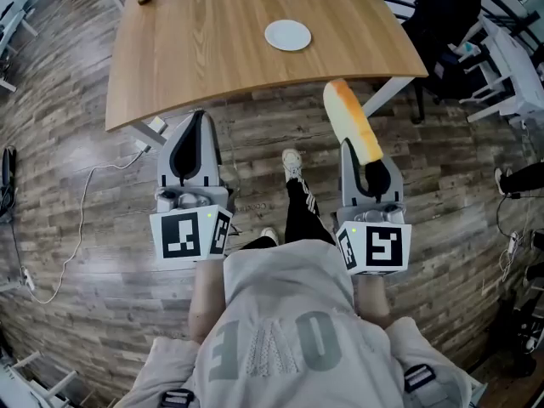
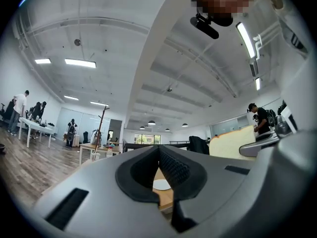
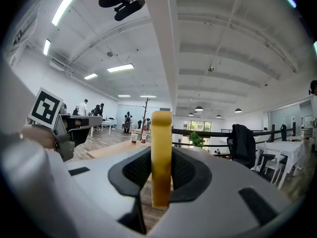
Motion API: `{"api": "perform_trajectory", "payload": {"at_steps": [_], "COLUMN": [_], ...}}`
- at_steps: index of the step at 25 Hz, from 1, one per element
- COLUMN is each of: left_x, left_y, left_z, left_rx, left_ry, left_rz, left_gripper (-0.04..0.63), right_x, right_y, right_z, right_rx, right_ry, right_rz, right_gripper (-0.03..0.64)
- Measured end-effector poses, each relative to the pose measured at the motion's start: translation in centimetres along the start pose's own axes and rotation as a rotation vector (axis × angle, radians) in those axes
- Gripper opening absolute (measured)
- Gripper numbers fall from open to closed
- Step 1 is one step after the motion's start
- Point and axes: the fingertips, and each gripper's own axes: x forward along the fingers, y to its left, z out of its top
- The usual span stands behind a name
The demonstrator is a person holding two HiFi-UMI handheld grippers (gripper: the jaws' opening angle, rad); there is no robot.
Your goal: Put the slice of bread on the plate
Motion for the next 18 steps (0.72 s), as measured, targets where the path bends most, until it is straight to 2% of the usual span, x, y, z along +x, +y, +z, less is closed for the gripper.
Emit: {"api": "perform_trajectory", "payload": {"at_steps": [5,9,18], "left_x": [2.4,5.9,18.0], "left_y": [1.6,3.2,4.9], "left_z": [-1.3,-0.4,-1.9], "left_rx": [0.004,0.049,0.071], "left_ry": [0.023,0.012,-0.009], "left_rz": [0.050,0.094,0.159], "left_gripper": [0.009,0.009,0.009], "right_x": [5.1,10.0,21.8], "right_y": [-0.2,-0.7,-7.8], "right_z": [-1.6,-1.3,-1.6], "right_rx": [0.003,-0.007,0.005], "right_ry": [0.025,0.027,0.053], "right_rz": [0.040,0.099,0.131], "right_gripper": [0.092,0.092,0.092]}}
